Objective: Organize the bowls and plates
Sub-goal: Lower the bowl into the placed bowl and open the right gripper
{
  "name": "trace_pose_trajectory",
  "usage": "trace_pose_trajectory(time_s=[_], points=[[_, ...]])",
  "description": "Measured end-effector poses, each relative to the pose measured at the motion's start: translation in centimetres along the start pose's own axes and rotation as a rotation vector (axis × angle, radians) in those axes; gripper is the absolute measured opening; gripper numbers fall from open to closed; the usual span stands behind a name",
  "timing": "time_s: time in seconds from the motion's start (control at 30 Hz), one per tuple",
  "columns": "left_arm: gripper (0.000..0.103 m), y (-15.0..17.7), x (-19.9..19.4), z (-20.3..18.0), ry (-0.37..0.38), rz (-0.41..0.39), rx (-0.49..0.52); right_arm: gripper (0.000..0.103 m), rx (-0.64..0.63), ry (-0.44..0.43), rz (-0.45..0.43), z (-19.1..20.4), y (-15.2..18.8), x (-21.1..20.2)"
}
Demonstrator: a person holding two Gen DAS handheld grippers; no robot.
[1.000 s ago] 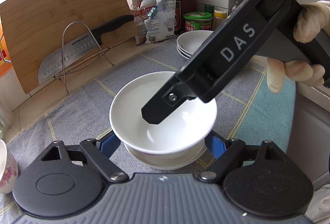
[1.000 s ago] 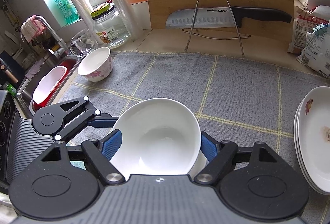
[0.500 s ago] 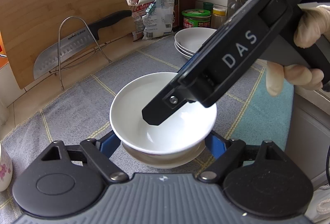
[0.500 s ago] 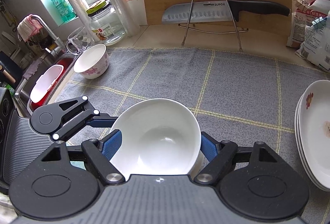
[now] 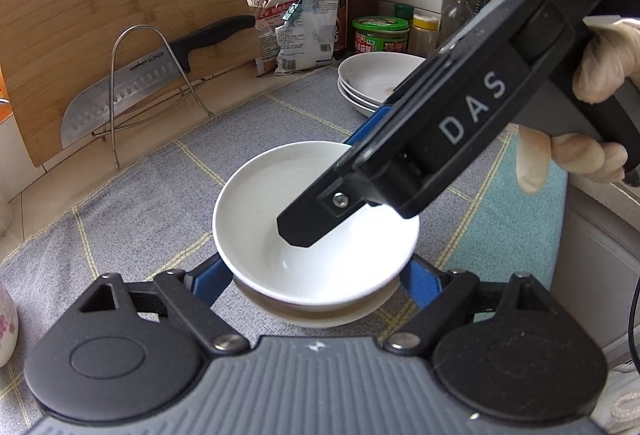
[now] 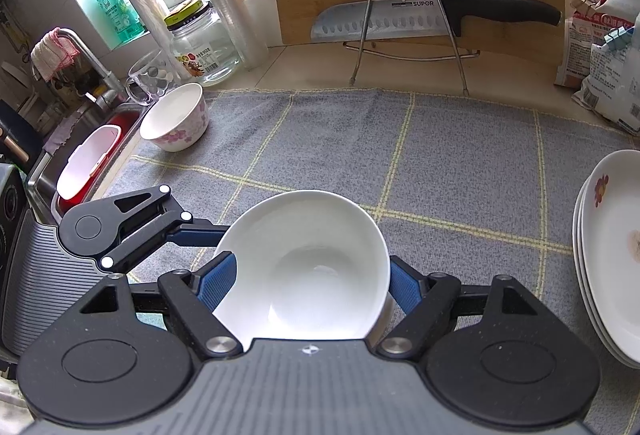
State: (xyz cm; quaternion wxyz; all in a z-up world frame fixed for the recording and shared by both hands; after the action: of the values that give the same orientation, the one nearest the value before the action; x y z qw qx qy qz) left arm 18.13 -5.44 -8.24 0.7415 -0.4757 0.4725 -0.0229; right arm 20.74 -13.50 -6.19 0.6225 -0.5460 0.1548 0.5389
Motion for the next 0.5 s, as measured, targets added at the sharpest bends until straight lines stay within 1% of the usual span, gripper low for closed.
trace_pose_trajectory(time_s=[0.13, 0.23, 0.37, 0.5], points=[[0.093, 0.04, 0.1, -0.02, 0.005, 0.004, 0.004, 0.085, 0.0, 0.0, 0.0, -0.01, -0.01, -0.01], [0.096, 0.17, 0.38, -0.28, -0.004, 0.021, 0.029, 0.085, 0.0, -0.001, 0.004, 0.04, 0.07, 0.01], [0.096, 0.26, 0.34, -0.29, 0.0, 0.015, 0.029, 0.085, -0.005, 0.007, 0.003, 0.04, 0.22, -0.04], [0.096, 0.34, -0.36, -0.22, 0.0, 0.009, 0.032, 0.097, -0.002, -0.007, -0.017, 0.18, -0.02, -0.53]])
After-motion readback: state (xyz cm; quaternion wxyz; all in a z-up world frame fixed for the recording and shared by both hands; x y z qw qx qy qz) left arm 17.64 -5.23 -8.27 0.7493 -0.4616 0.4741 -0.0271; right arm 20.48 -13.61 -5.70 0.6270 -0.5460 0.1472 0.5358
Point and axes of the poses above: each gripper's, at about its wrist camera, not at the fingertips, and x roughly the way its jaws point, z to its left, y to its underside, the point moved 6 cm from there along x, roughly the way its jaws point, and after that the axes turned 6 degrees about x, right-handed, at the moved point
